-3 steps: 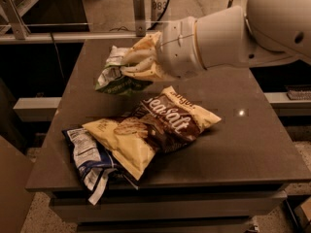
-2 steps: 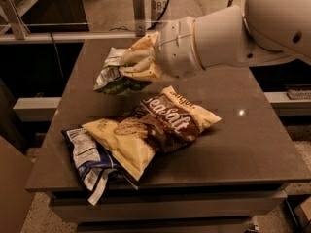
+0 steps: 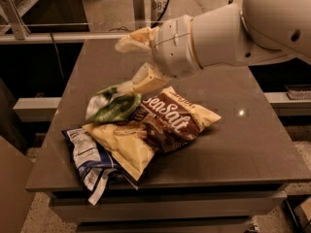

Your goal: Move green jalapeno chip bag near blue chip bag

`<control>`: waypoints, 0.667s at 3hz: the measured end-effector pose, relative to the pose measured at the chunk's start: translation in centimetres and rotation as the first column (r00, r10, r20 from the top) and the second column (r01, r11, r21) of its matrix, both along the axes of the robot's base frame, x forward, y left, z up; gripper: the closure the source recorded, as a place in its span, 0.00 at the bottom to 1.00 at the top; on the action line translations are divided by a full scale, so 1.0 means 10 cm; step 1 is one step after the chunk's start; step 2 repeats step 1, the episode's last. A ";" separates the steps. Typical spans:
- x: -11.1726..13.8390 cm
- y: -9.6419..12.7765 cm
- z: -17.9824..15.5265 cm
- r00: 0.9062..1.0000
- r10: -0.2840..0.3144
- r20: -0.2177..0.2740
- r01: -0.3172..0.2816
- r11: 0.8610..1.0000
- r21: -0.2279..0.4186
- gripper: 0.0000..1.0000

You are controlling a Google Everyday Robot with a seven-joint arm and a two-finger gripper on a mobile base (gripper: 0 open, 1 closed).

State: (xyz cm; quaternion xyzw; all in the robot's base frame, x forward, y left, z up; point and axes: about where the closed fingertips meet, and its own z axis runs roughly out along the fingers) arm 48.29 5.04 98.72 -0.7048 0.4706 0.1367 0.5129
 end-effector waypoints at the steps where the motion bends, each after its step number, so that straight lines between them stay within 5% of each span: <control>1: -0.01 0.02 0.01 1.000 0.004 0.002 -0.004 1.000 -0.002 0.00; 2: -0.01 0.02 0.01 1.000 0.004 0.002 -0.004 1.000 -0.002 0.00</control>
Offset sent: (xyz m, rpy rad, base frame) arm 0.0000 0.0000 0.0000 0.0000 0.0000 0.0000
